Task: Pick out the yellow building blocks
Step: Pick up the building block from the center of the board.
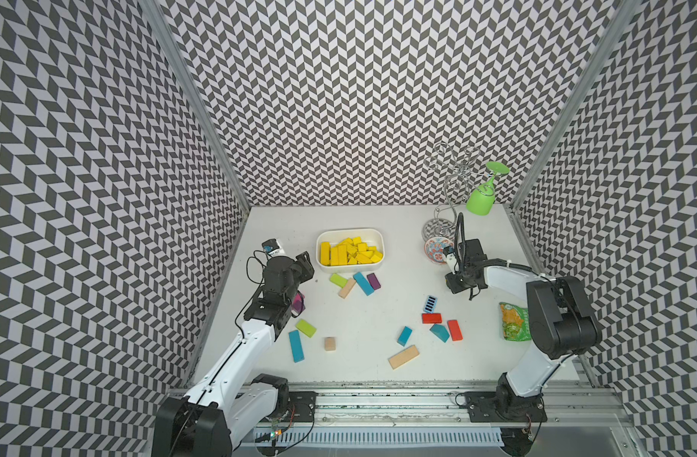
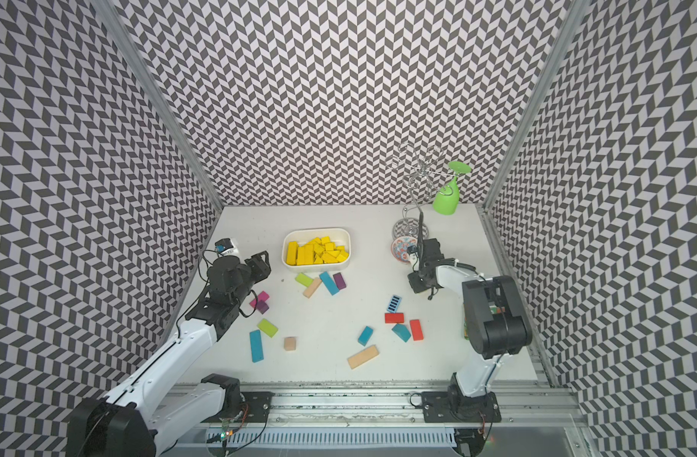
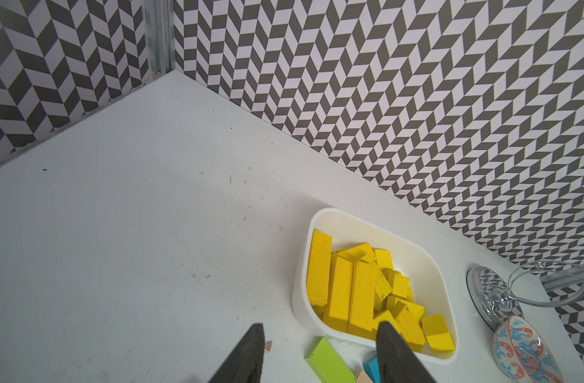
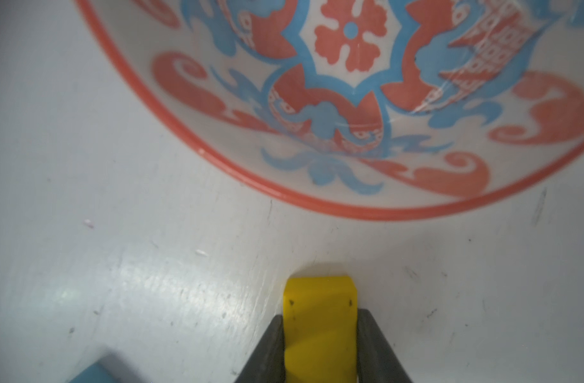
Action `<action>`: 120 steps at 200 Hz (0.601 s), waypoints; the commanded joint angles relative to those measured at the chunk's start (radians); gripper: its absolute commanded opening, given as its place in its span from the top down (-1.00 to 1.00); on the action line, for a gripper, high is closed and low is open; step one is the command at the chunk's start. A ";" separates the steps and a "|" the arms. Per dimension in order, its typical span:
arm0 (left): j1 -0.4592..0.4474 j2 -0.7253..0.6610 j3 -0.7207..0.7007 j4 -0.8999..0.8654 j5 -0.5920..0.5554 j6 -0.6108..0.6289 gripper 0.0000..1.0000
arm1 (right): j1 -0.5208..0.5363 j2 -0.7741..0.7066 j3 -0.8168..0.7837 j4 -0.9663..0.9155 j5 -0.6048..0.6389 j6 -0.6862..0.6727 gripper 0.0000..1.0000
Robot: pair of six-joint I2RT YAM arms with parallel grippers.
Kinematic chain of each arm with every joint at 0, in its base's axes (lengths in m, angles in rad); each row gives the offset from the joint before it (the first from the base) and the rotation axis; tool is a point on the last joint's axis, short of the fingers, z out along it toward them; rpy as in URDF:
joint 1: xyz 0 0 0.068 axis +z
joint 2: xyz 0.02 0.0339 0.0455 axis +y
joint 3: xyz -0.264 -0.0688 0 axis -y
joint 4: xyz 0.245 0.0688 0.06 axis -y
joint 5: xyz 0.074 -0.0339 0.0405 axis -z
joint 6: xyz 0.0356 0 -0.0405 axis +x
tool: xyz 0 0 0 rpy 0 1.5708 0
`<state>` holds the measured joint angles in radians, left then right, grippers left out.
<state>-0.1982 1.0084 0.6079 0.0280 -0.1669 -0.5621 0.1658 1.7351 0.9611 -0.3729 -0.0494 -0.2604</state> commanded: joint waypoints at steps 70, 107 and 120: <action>0.011 -0.005 0.035 -0.015 -0.010 0.024 -0.12 | 0.022 -0.070 -0.049 0.015 -0.035 0.007 0.46; 0.012 0.009 0.046 -0.015 -0.008 0.025 -0.12 | 0.021 -0.165 -0.088 0.042 -0.069 0.006 0.46; 0.012 0.009 0.049 -0.013 -0.008 0.024 -0.12 | 0.021 -0.201 -0.103 0.052 -0.079 0.004 0.47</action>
<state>-0.1936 1.0153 0.6147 0.0219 -0.1680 -0.5503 0.1806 1.6203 0.8799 -0.3634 -0.0891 -0.2573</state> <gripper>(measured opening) 0.560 0.308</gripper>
